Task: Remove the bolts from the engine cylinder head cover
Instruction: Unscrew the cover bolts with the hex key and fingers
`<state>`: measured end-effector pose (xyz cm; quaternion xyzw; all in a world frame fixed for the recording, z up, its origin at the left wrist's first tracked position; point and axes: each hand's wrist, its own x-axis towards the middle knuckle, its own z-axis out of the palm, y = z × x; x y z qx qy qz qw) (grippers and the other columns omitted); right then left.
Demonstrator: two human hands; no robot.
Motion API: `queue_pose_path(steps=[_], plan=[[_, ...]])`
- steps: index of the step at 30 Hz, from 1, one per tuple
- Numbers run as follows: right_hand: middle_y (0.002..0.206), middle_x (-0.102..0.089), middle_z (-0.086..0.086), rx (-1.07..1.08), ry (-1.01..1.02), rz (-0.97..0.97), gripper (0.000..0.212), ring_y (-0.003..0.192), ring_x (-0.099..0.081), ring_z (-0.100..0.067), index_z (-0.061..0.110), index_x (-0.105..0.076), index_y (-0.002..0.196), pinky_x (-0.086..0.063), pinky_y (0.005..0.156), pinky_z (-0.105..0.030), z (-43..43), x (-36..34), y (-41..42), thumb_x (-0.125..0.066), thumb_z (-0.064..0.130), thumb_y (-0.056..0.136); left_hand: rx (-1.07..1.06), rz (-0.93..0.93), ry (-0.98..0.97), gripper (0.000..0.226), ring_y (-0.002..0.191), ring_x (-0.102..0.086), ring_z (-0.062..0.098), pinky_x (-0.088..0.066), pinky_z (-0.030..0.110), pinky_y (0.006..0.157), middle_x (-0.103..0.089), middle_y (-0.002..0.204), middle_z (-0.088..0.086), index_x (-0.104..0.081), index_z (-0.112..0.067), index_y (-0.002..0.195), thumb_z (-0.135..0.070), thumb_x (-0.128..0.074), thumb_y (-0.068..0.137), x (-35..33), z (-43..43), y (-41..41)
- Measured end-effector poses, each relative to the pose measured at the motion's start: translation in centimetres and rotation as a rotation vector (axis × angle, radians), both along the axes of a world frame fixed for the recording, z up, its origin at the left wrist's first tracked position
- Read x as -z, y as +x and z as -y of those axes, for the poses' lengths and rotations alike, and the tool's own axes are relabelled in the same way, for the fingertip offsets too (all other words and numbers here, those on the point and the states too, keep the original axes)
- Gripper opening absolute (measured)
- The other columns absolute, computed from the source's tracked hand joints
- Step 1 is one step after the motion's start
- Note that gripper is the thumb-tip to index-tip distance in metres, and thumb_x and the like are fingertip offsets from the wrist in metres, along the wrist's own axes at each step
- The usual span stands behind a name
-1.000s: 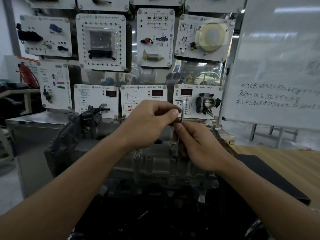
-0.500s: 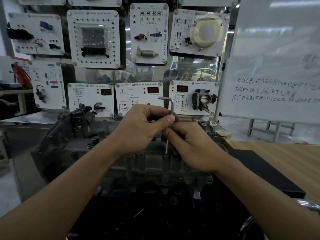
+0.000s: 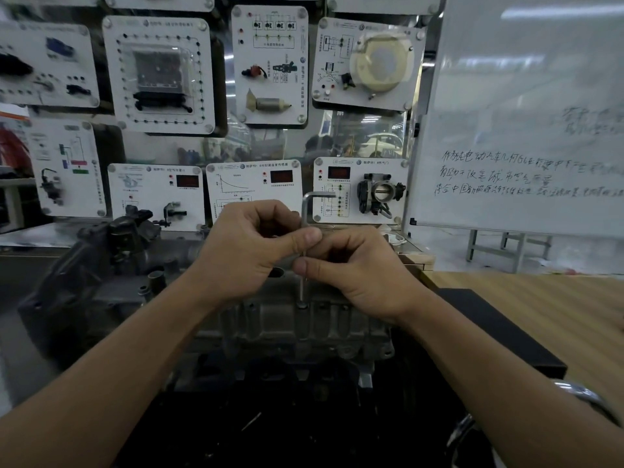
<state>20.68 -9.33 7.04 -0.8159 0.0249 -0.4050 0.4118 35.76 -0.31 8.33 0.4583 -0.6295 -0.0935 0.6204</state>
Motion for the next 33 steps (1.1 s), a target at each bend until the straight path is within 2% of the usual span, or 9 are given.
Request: queue_pose_path(steps=[3,6,10,14,19,24,26,29,33], plan=[[0.086,-0.066,-0.032,0.003,-0.019,-0.044,0.008,0.076,-0.062,-0.042,-0.004,-0.073,0.087,-0.051,0.075,-0.055,-0.1,0.0,0.0,-0.069,0.003,0.089,0.074,-0.037,0.057,0.026,0.069,-0.064,0.017,-0.056,0.024,0.066,-0.067,0.071,0.007,-0.063,-0.008,0.074,-0.028,-0.079,0.067,-0.2,0.1,0.4],[0.082,-0.068,-0.025,0.032,-0.030,-0.096,0.011,0.071,-0.059,-0.028,0.003,-0.073,0.086,-0.051,0.072,-0.044,-0.1,0.0,-0.1,-0.068,0.010,0.092,0.190,0.047,0.158,0.013,0.083,-0.068,0.015,-0.056,0.024,0.077,-0.072,0.085,0.004,-0.072,-0.018,0.082,-0.030,-0.075,0.078,-0.7,-0.2,1.4],[0.095,-0.064,-0.038,-0.004,-0.005,-0.141,0.017,0.083,-0.063,-0.046,0.001,-0.073,0.093,-0.051,0.080,-0.062,0.2,0.0,-0.1,-0.062,0.013,0.096,0.304,0.089,0.207,0.024,0.097,-0.069,0.013,-0.053,0.022,0.084,-0.075,0.097,-0.002,-0.077,-0.025,0.101,-0.033,-0.064,0.083,-0.9,-0.5,2.2],[0.095,-0.068,-0.032,0.013,-0.012,-0.138,0.013,0.084,-0.065,-0.040,0.009,-0.077,0.095,-0.054,0.084,-0.057,0.4,0.3,0.0,-0.066,0.016,0.094,0.281,0.091,0.153,0.018,0.092,-0.070,0.010,-0.052,0.019,0.081,-0.075,0.091,-0.004,-0.078,-0.020,0.097,-0.026,-0.064,0.087,-0.4,-0.1,1.8],[0.084,-0.072,-0.027,0.033,0.043,-0.041,0.008,0.074,-0.061,-0.025,0.009,-0.079,0.078,-0.052,0.072,-0.044,0.3,0.4,0.2,-0.083,0.016,0.078,0.176,0.083,0.068,0.010,0.086,-0.072,0.011,-0.055,0.018,0.077,-0.077,0.086,0.001,-0.078,-0.018,0.083,-0.024,-0.072,0.076,-0.3,0.1,1.1],[0.085,-0.069,-0.032,0.032,0.046,-0.018,0.013,0.080,-0.063,-0.051,0.000,-0.076,0.077,-0.054,0.078,-0.058,0.2,0.4,0.2,-0.083,0.011,0.076,0.168,0.047,0.068,0.013,0.080,-0.069,0.019,-0.058,0.029,0.077,-0.073,0.082,0.010,-0.069,-0.014,0.073,-0.025,-0.077,0.073,0.0,0.3,1.2],[0.085,-0.068,-0.033,0.034,0.037,-0.035,0.012,0.080,-0.062,-0.052,0.001,-0.076,0.077,-0.052,0.077,-0.059,0.1,0.4,0.2,-0.081,0.012,0.079,0.212,0.042,0.083,0.017,0.082,-0.067,0.019,-0.057,0.028,0.078,-0.072,0.083,0.007,-0.068,-0.012,0.077,-0.027,-0.077,0.077,0.0,0.3,1.5],[0.084,-0.070,-0.026,0.031,0.013,-0.062,0.009,0.075,-0.064,-0.036,0.005,-0.076,0.079,-0.053,0.078,-0.054,0.2,0.4,0.0,-0.077,0.013,0.083,0.302,0.004,0.144,0.028,0.088,-0.068,0.018,-0.056,0.028,0.080,-0.072,0.089,0.003,-0.074,-0.016,0.091,-0.042,-0.075,0.081,0.1,-0.1,1.9],[0.082,-0.074,-0.006,0.008,-0.004,-0.104,0.007,0.079,-0.065,-0.014,0.011,-0.078,0.085,-0.055,0.081,-0.041,0.2,0.4,-0.2,-0.072,0.011,0.088,0.360,0.050,0.188,0.024,0.102,-0.069,0.015,-0.052,0.022,0.086,-0.075,0.101,0.000,-0.076,-0.024,0.107,-0.029,-0.062,0.088,0.3,-0.5,2.0]])
